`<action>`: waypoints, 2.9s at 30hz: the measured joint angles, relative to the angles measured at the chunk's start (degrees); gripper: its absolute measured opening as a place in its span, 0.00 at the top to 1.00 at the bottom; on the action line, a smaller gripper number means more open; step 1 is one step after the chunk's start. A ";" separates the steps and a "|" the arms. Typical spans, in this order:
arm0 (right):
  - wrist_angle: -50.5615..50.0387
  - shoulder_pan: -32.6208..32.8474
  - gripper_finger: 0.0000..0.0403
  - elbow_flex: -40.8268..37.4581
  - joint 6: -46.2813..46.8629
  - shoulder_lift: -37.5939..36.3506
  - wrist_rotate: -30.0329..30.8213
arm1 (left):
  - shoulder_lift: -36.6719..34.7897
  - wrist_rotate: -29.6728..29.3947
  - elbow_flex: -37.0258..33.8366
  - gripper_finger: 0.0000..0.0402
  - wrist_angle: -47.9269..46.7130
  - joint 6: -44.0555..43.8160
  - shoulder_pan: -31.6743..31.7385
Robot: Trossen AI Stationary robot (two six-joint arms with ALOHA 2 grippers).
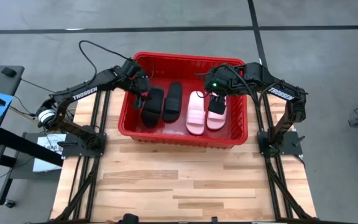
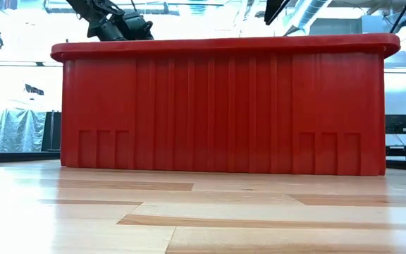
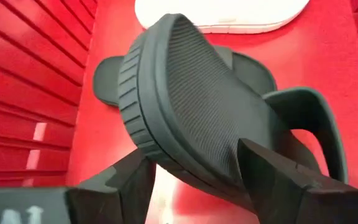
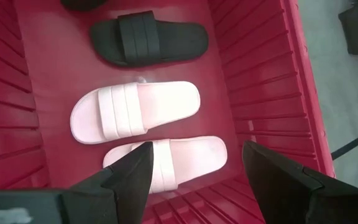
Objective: Pick and place slides into bin
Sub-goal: Put the black slide into the red container, then return to Home Position
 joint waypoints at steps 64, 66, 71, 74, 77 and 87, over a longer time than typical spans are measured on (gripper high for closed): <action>26.71 8.71 0.41 -7.88 1.11 -15.97 -1.64 | -28.98 -2.69 9.36 0.46 5.51 -30.72 3.22; 33.25 11.14 0.41 -13.45 1.42 -20.97 -1.34 | -34.05 -2.84 5.52 0.46 8.25 -34.22 3.04; 51.21 16.33 0.41 -31.64 2.91 -34.54 -1.29 | -46.08 -4.46 -7.02 0.46 17.56 -43.27 1.34; 62.06 18.70 0.41 -42.43 4.17 -42.55 -1.20 | -52.73 -7.68 -14.71 0.46 22.69 -48.43 -0.29; 70.43 21.47 0.41 -52.14 4.59 -49.34 -1.20 | -58.72 -9.69 -20.76 0.46 23.86 -50.45 -2.10; 85.43 35.80 0.41 -74.10 7.21 -67.90 -1.42 | -78.71 -11.76 -33.44 0.46 17.78 -58.03 -6.08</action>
